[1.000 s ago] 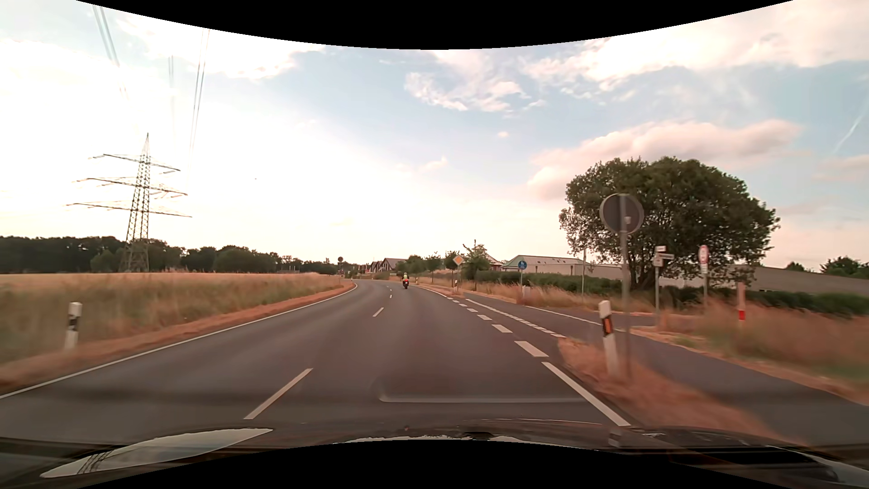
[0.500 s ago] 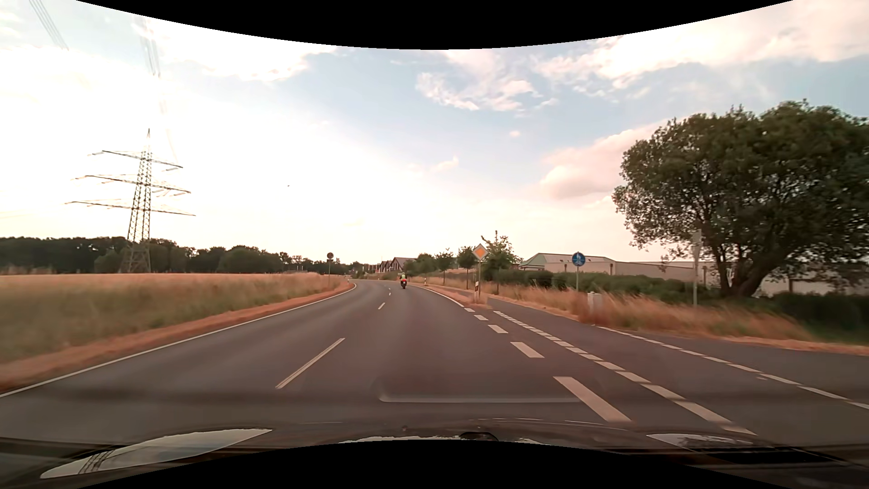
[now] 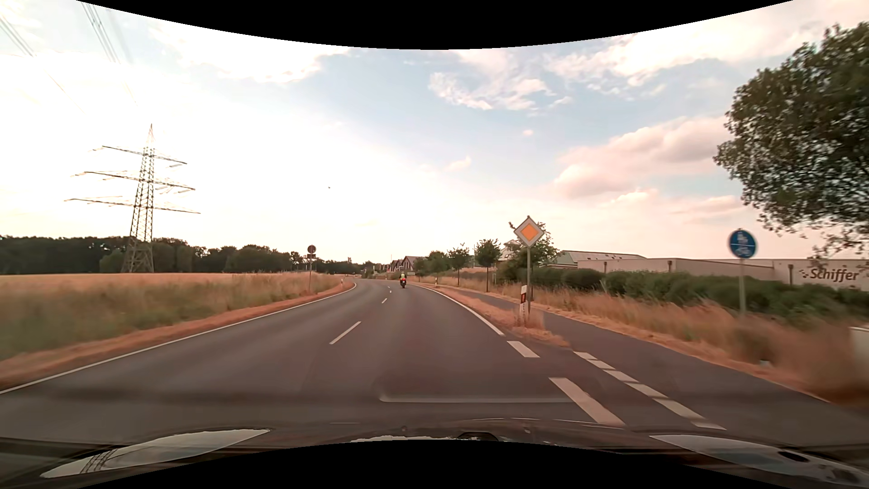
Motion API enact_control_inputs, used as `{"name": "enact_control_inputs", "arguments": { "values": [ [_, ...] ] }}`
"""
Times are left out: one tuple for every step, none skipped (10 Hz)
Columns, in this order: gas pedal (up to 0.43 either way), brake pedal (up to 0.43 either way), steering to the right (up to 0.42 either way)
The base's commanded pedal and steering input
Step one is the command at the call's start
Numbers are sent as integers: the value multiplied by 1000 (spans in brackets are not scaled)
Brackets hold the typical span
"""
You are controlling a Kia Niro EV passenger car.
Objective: Follow the waypoints while adhering to traffic rules and regulations
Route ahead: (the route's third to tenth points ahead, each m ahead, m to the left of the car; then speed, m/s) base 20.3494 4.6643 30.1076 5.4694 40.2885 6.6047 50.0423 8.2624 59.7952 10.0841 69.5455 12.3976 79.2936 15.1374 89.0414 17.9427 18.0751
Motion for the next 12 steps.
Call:
{"name": "enact_control_inputs", "arguments": {
  "values": [
    [169,0,-19],
    [169,0,-19],
    [169,0,-19],
    [169,0,-20],
    [169,0,-20],
    [169,0,-20],
    [169,0,-20],
    [169,0,-20],
    [169,0,-21],
    [169,0,-20],
    [169,0,-20],
    [169,0,-20]
  ]
}}
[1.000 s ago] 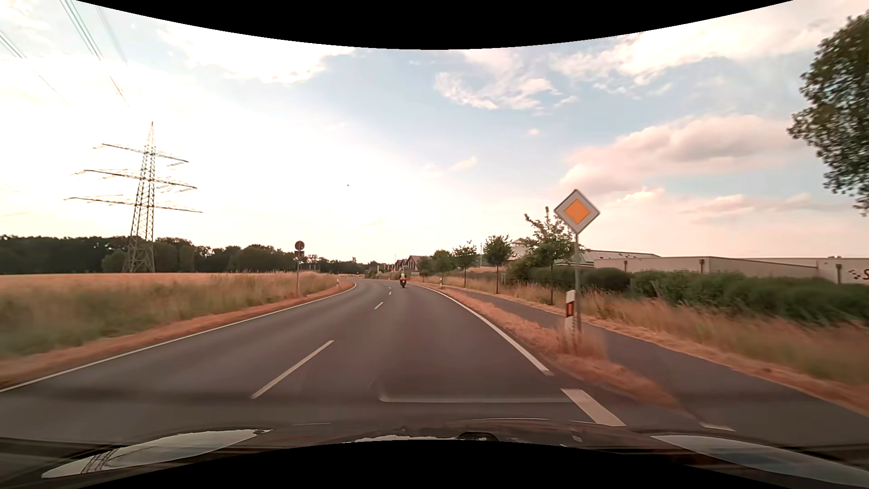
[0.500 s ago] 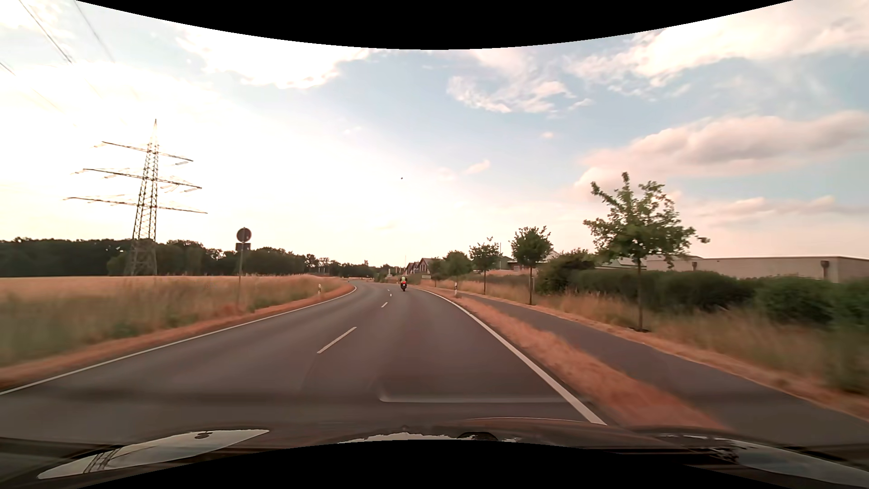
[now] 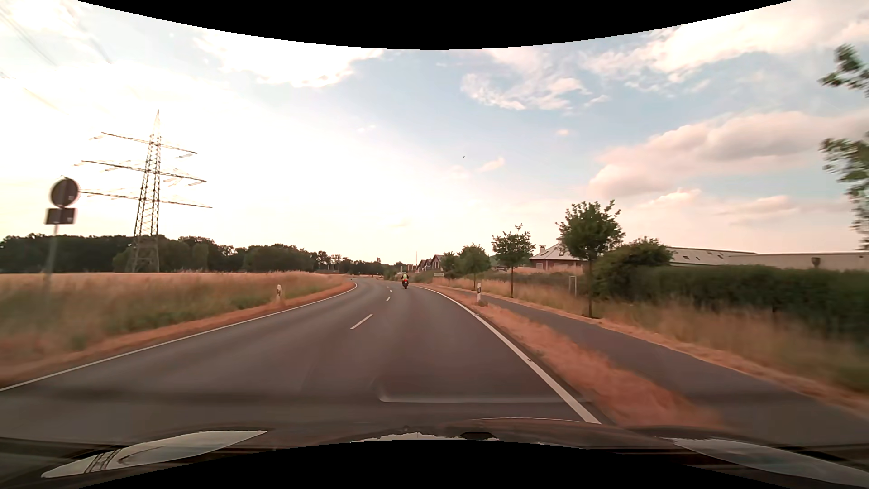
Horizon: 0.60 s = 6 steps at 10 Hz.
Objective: Follow the waypoints while adhering to traffic rules and regulations
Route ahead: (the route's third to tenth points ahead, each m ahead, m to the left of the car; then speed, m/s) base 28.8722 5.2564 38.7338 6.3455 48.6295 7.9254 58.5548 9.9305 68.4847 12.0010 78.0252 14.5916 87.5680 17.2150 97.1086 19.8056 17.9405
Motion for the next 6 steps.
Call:
{"name": "enact_control_inputs", "arguments": {
  "values": [
    [157,0,-21],
    [157,0,-22],
    [157,0,-22],
    [157,0,-23],
    [157,0,-22],
    [157,0,-23]
  ]
}}
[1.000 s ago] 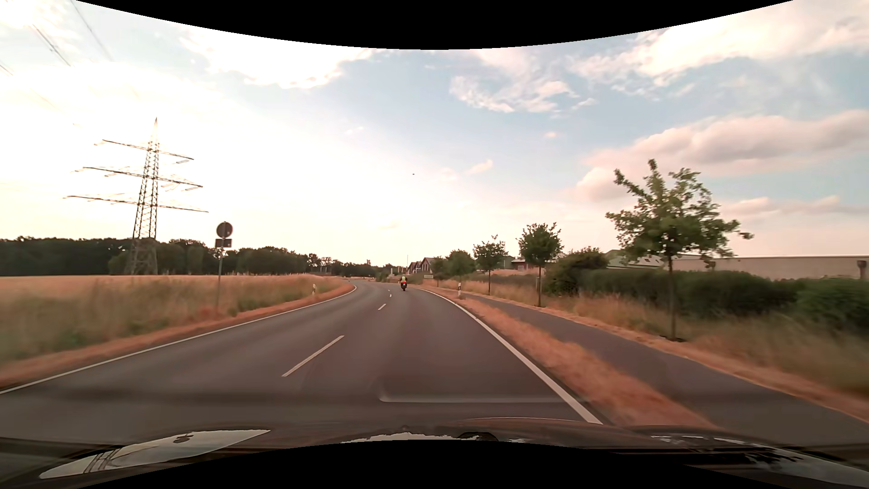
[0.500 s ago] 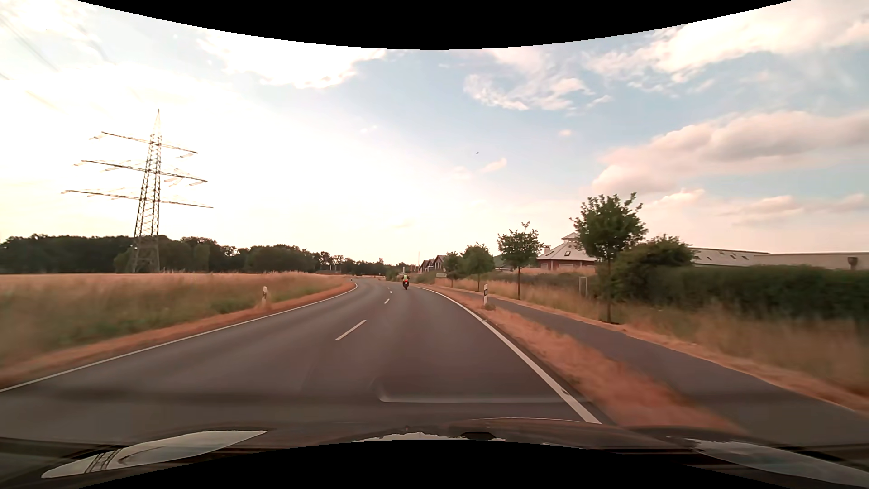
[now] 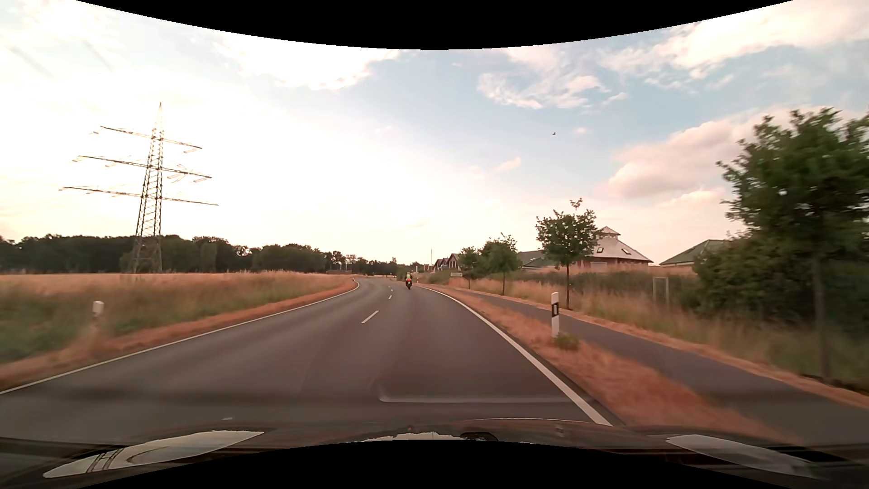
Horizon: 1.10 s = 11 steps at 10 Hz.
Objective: Follow the waypoints while adhering to traffic rules and regulations
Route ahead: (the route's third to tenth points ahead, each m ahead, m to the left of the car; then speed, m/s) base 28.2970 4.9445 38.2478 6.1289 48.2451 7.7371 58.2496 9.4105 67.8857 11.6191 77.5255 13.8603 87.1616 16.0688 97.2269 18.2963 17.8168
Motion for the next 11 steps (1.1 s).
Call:
{"name": "enact_control_inputs", "arguments": {
  "values": [
    [157,0,-23],
    [157,0,-22],
    [157,0,-22],
    [157,0,-22],
    [157,0,-23],
    [157,0,-23],
    [157,0,-22],
    [157,0,-22],
    [157,0,-21],
    [157,0,-21],
    [157,0,-21]
  ]
}}
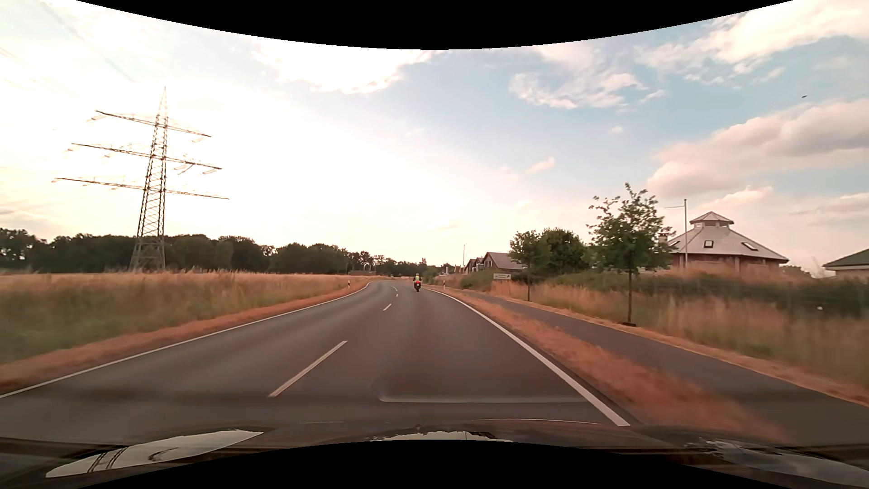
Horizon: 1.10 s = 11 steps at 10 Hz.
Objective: Follow the waypoints while adhering to traffic rules and regulations
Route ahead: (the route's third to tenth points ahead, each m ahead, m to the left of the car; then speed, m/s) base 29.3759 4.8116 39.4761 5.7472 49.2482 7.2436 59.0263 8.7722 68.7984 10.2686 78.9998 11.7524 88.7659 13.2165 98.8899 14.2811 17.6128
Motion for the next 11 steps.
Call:
{"name": "enact_control_inputs", "arguments": {
  "values": [
    [157,0,-20],
    [157,0,-20],
    [157,0,-20],
    [157,0,-20],
    [157,0,-20],
    [157,0,-20],
    [157,0,-20],
    [157,0,-20],
    [157,0,-20],
    [157,0,-20],
    [150,0,-20]
  ]
}}
